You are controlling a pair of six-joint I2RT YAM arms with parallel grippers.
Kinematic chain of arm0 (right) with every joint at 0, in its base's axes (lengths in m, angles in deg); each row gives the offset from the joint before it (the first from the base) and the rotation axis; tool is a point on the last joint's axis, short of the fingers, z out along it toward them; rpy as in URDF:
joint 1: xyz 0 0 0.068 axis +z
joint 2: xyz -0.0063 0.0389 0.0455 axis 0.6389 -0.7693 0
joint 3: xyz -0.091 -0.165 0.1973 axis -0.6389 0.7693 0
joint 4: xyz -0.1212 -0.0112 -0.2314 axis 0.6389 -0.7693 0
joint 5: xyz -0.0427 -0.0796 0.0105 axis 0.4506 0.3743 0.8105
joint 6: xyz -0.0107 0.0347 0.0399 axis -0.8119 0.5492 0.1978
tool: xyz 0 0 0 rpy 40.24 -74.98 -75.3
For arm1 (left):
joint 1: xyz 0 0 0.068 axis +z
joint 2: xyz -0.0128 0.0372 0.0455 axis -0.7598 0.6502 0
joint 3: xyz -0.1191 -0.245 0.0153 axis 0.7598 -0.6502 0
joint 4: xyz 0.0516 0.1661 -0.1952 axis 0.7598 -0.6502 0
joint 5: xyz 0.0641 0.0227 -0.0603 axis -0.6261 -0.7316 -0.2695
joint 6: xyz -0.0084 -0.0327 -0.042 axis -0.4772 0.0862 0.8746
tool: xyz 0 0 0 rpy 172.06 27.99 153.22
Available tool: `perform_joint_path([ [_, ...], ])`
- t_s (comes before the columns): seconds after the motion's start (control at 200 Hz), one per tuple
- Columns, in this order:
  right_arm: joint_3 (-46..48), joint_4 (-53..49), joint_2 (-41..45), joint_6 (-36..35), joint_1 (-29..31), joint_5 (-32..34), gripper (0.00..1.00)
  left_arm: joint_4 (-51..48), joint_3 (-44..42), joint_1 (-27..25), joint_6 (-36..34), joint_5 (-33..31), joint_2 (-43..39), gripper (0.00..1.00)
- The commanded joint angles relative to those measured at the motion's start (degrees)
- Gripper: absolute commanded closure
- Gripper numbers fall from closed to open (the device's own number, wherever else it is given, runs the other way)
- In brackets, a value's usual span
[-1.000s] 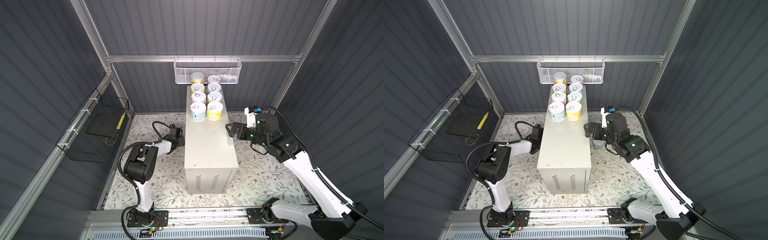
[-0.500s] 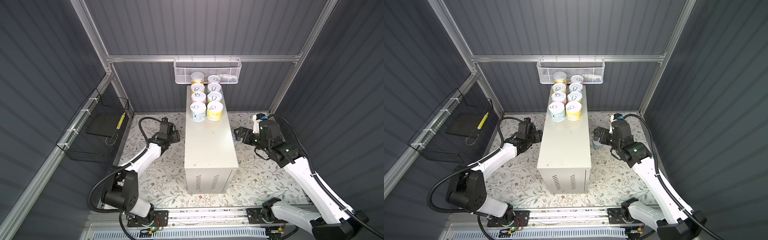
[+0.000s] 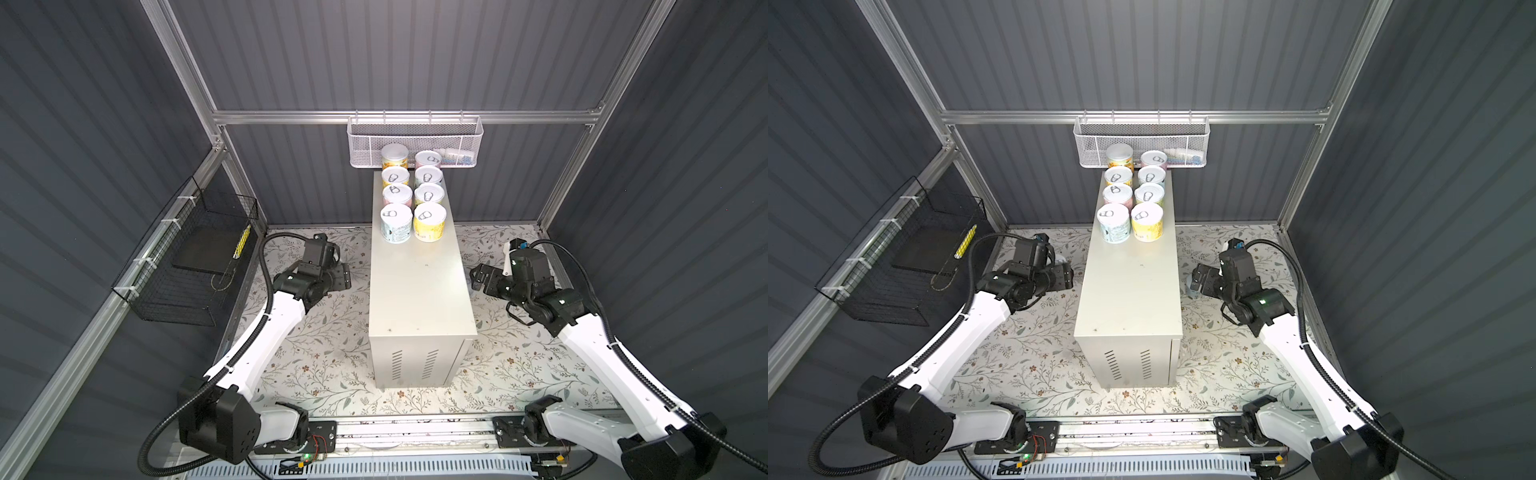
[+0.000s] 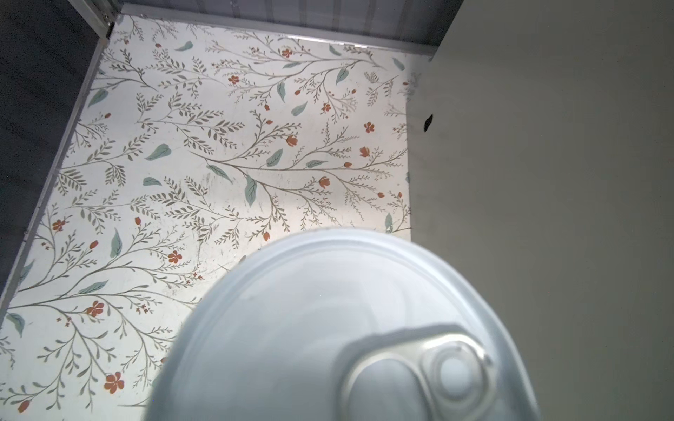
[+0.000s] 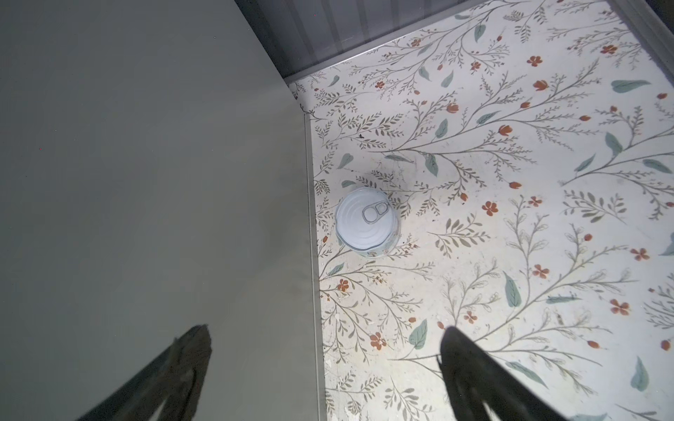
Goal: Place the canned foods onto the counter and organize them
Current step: 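Lift the grasped orange-labelled can up beside the cabinet with the left gripper, then carry the orange-labelled can over the cabinet top toward the teal can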
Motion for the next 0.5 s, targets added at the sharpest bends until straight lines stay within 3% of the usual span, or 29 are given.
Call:
perform_joint_path([
  [0.0,2.33,-1.29,1.33,1.6,-0.27,-0.06,0.01,-4.49,8.44,0.03,-2.51,2.06,-1.3,1.0],
  [0.34,5.83,-0.21,2.15,1.81,-0.34,-1.51,0.01,-19.48,32.01,-0.14,-5.93,6.69,2.54,1.0],
  [0.495,5.12,-0.33,1.59,1.68,-0.49,-1.69,0.01,-25.99,41.6,-2.67,-9.63,3.95,4.9,1.0],
])
